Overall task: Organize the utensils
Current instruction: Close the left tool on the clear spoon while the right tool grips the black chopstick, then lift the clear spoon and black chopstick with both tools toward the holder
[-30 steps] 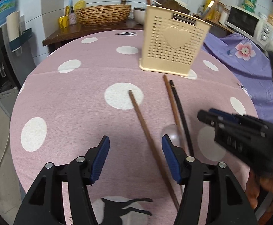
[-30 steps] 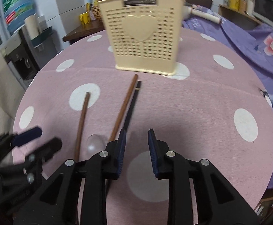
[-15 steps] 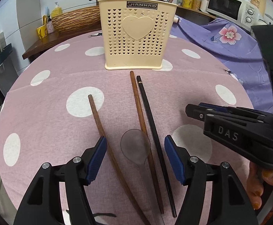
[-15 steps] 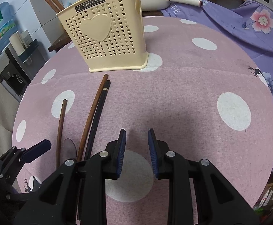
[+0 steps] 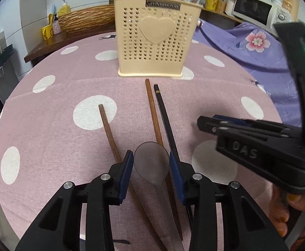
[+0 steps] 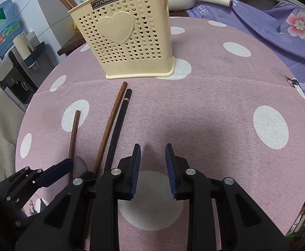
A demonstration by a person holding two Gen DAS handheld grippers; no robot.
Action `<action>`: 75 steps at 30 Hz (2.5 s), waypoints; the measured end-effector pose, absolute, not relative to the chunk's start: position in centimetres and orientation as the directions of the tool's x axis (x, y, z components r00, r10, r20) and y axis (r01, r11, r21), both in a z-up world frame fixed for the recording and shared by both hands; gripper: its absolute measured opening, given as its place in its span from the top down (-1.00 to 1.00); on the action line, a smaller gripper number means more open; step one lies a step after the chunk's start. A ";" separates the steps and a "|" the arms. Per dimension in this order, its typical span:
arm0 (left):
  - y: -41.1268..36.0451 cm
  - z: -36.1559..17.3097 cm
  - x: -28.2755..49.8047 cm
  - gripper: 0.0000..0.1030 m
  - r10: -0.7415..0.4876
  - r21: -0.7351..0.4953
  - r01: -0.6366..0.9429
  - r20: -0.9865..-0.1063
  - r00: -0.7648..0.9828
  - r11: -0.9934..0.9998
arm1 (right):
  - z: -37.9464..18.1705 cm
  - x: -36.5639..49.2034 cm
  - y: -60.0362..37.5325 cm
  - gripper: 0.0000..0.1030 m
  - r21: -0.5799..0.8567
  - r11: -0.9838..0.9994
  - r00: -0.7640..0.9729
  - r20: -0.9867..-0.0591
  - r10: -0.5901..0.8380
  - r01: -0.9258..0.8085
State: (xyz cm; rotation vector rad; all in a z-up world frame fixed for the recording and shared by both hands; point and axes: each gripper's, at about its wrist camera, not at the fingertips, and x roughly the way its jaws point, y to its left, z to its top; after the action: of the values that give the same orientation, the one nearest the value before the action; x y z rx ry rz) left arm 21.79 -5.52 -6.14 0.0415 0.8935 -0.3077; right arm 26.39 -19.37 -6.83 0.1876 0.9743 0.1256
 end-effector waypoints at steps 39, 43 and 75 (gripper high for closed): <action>-0.8 -2.2 21.4 0.32 -0.265 -0.169 0.206 -0.708 0.655 0.964 | -5.1 31.5 -17.4 0.84 0.320 0.946 0.559 -0.776 0.292 -0.050; -0.8 -0.1 21.1 0.32 -0.282 -0.179 0.219 -0.672 0.685 0.959 | -1.7 28.9 -18.7 0.84 0.374 0.924 0.625 -0.702 0.342 -0.085; -1.9 4.1 21.2 0.73 -0.307 -0.167 0.259 -0.588 0.749 0.951 | 8.5 21.1 -23.3 0.84 0.375 0.907 0.788 -0.492 0.370 -0.191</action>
State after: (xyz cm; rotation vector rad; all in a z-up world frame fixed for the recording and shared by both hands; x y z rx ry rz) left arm 21.21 -1.90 4.10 -0.0764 0.6556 -0.3096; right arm 21.12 -23.32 8.52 0.3166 0.5910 0.3074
